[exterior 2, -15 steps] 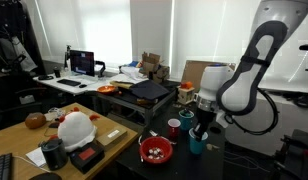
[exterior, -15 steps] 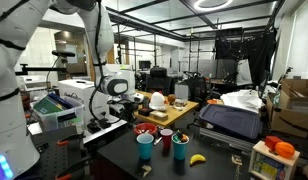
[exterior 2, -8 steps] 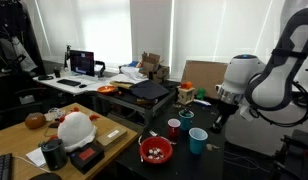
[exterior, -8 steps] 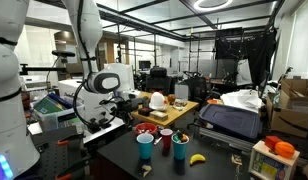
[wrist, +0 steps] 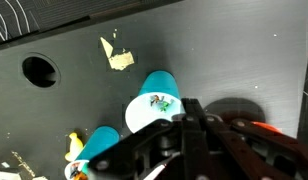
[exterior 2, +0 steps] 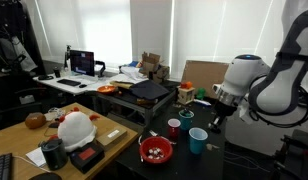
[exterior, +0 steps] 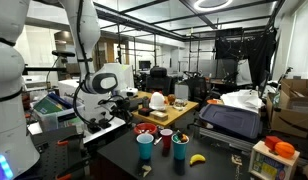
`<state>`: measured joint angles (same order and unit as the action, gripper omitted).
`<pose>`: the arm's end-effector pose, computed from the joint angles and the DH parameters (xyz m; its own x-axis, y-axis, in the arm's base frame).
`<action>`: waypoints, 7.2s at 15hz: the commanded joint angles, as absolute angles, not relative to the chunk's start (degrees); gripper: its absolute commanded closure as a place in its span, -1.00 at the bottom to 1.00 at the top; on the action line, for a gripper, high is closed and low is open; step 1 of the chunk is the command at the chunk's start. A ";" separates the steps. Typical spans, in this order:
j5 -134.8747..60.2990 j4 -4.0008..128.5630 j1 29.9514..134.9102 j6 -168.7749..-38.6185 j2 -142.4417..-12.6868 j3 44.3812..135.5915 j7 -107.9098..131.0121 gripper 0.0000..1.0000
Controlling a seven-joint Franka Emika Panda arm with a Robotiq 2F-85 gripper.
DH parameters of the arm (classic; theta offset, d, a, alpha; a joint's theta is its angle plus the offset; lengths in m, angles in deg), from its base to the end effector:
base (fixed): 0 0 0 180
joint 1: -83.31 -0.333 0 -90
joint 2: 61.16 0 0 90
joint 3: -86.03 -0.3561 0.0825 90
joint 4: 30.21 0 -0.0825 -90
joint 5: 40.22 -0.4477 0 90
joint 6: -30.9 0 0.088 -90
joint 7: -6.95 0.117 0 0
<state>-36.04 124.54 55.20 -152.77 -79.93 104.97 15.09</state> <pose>0.4319 0.0610 0.1161 0.9724 0.1238 0.1978 0.1085 -0.9903 0.0864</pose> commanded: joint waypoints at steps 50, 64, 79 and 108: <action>-33.33 61.76 71.20 -134.51 -122.25 78.39 -1.56 -1.00; -36.92 53.03 73.07 -136.33 -131.01 75.85 2.64 -1.00; -38.76 73.20 76.71 -141.42 -119.83 75.24 4.46 -1.00; -33.00 80.00 68.28 -131.42 -114.25 83.55 3.78 -1.00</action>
